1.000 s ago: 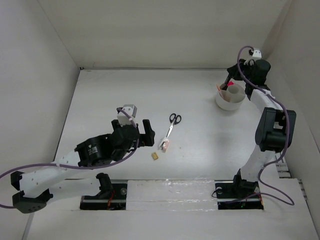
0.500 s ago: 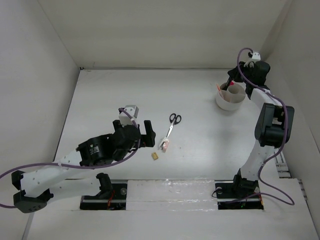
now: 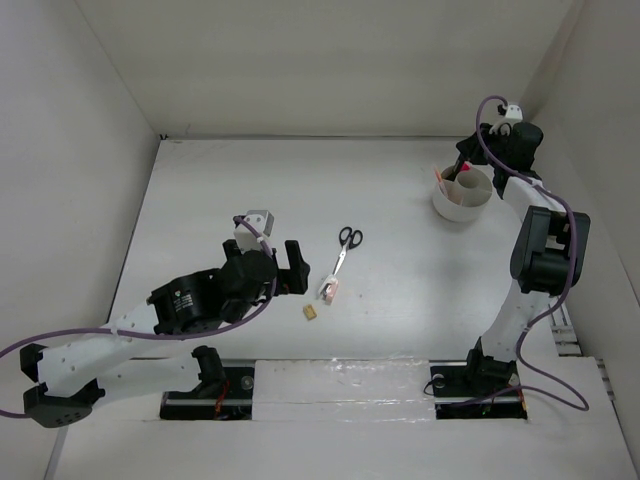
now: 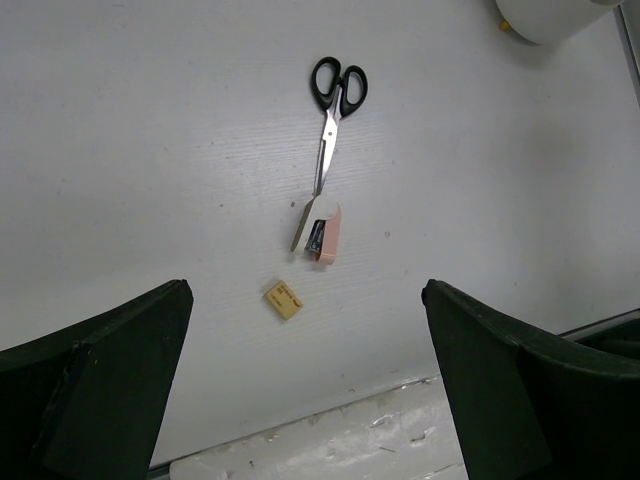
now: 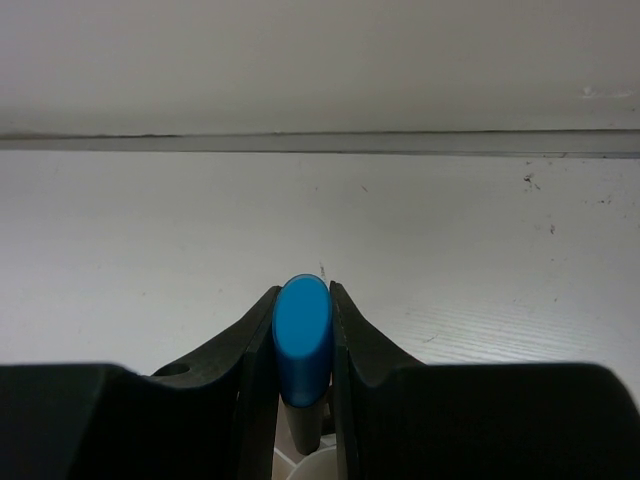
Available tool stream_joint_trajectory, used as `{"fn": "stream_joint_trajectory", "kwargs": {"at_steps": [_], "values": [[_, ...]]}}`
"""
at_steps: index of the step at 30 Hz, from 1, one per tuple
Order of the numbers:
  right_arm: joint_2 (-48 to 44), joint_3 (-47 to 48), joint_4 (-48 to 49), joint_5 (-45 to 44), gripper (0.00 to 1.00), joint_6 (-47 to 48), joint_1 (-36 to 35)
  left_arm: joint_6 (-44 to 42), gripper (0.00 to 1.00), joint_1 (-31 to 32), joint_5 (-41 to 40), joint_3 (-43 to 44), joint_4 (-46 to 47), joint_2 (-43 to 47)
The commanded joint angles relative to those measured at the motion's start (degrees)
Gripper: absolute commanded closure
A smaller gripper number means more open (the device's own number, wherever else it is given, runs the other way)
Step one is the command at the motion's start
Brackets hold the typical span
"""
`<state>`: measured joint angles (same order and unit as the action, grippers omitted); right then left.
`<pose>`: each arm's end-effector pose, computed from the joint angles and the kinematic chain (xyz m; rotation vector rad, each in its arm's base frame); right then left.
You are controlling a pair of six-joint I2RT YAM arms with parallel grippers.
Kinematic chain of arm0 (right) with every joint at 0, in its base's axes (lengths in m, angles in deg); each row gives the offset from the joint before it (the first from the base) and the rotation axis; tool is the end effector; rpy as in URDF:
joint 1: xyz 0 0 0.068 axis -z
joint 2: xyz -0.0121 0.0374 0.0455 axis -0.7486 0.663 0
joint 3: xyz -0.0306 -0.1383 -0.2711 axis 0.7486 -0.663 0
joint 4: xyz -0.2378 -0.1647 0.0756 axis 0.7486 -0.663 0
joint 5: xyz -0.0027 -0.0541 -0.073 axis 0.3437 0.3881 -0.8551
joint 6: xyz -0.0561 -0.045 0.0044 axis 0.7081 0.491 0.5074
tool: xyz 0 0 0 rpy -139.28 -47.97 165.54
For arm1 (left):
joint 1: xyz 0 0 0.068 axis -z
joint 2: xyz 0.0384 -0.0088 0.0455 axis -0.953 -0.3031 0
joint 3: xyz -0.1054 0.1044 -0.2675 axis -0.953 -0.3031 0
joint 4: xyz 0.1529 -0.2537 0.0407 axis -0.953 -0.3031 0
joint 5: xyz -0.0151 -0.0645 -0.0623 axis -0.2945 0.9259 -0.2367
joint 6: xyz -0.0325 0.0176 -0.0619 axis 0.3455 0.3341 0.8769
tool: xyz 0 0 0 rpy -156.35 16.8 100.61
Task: Sort the stationery into containers
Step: Place the pen in the storage box.
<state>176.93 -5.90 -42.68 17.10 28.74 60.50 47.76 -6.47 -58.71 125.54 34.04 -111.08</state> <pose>0.5227 -0.0819 0.2703 -0.0290 1.8076 0.4175 0.1100 -0.1656 0.3859 0.0917 2.0206 -0.6036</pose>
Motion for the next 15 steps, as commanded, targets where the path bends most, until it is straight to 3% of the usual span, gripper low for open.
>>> {"fn": "stream_joint_trajectory", "kwargs": {"at_steps": [1,15], "values": [[0.3,2.4,1.9,1.4,0.78,1.2,0.4,-0.9,0.0,-0.1,-0.2,0.0,1.5,0.7],[2.1,2.4,1.3,1.4,0.66,1.2,0.4,-1.4,0.0,-0.1,-0.2,0.0,1.5,0.7]]}}
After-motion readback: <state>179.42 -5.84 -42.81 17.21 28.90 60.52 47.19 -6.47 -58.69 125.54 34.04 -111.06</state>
